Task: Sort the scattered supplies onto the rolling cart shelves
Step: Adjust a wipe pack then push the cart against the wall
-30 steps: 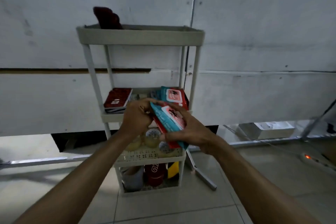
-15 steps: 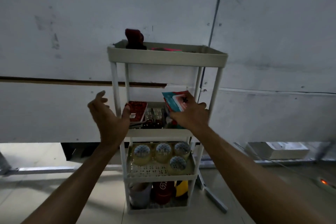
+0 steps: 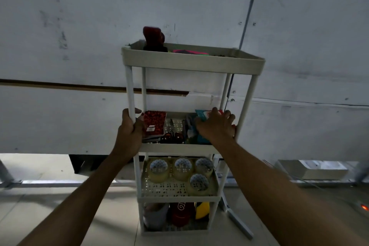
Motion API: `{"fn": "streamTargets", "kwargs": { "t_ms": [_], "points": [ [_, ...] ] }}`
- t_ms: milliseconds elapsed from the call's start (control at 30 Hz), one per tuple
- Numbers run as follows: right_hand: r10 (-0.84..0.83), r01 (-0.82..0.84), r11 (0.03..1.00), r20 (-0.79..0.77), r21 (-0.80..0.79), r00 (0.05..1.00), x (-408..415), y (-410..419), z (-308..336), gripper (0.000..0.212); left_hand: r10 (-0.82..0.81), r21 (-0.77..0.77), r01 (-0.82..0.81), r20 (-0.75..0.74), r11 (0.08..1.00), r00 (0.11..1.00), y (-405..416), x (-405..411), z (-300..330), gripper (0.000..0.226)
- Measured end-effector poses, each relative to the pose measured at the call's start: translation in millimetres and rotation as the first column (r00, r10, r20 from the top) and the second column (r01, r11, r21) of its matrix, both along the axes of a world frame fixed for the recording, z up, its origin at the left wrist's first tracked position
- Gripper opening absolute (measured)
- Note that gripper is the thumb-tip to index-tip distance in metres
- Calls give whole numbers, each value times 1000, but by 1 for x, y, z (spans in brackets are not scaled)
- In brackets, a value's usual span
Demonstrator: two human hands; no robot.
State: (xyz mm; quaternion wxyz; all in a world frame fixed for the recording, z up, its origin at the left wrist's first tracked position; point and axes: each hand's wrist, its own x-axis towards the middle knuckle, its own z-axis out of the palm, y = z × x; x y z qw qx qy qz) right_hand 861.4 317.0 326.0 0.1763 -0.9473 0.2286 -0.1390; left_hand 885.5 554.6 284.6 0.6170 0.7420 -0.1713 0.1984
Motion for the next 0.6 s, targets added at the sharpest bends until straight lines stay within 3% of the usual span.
{"fn": "streamTargets", "kwargs": {
  "t_ms": [200,433,533,600],
  "points": [
    [171,-104,974,348,-204,922,-39,4,-26,66,79,-21,-79,7,997,997,-3,-2,-2,16],
    [225,-101,927,317,-362,921,-63,-12,-69,61,152,53,-152,7,987,988,-5,-7,-18,35],
    [211,-102,945,343,-309,915,-58,-10,-58,60,177,40,-177,-13,983,984,-7,-7,-22,31],
    [214,-115,964,446,-238,869,-61,-9,-55,59,222,58,-222,4,973,975,-8,-8,-28,31]
  ]
}}
